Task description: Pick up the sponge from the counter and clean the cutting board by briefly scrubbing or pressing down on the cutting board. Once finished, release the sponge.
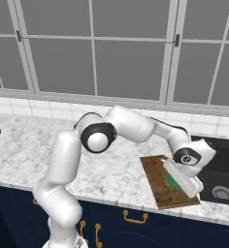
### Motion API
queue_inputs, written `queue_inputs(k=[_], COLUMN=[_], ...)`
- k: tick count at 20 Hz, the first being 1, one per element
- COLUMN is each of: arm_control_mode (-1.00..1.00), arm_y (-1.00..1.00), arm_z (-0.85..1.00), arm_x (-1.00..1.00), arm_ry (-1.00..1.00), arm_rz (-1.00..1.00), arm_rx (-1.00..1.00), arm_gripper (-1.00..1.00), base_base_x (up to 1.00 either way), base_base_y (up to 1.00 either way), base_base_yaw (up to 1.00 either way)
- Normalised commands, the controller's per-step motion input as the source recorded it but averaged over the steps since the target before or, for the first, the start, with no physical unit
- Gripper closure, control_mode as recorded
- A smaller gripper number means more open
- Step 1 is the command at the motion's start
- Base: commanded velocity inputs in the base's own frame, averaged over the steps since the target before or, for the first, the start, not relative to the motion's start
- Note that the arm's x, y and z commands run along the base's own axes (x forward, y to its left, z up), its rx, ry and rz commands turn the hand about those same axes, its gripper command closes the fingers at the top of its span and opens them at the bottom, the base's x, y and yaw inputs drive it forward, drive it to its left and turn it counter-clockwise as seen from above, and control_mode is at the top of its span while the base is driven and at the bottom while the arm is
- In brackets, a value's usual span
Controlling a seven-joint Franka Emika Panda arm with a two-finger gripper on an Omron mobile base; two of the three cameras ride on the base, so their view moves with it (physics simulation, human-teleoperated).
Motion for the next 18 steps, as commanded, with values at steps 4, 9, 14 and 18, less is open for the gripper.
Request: queue_inputs(k=[4, 9, 14, 18], arm_control_mode=[-1.00, -1.00, -1.00, -1.00], arm_y=[-0.01, 0.19, 0.19, -0.22], arm_z=[-0.08, 0.01, 0.00, -0.15], arm_x=[0.91, 0.65, 0.31, -0.69], arm_ry=[0.00, 0.00, -0.03, -0.10], arm_rz=[0.15, 0.06, 0.04, 0.06], arm_rx=[0.19, 0.00, 0.00, 0.00], arm_gripper=[1.00, 1.00, 1.00, 1.00], base_base_x=[0.00, 0.00, 0.00, 0.00], base_base_y=[0.00, 0.00, 0.00, 0.00], base_base_yaw=[0.00, 0.00, 0.00, 0.00])
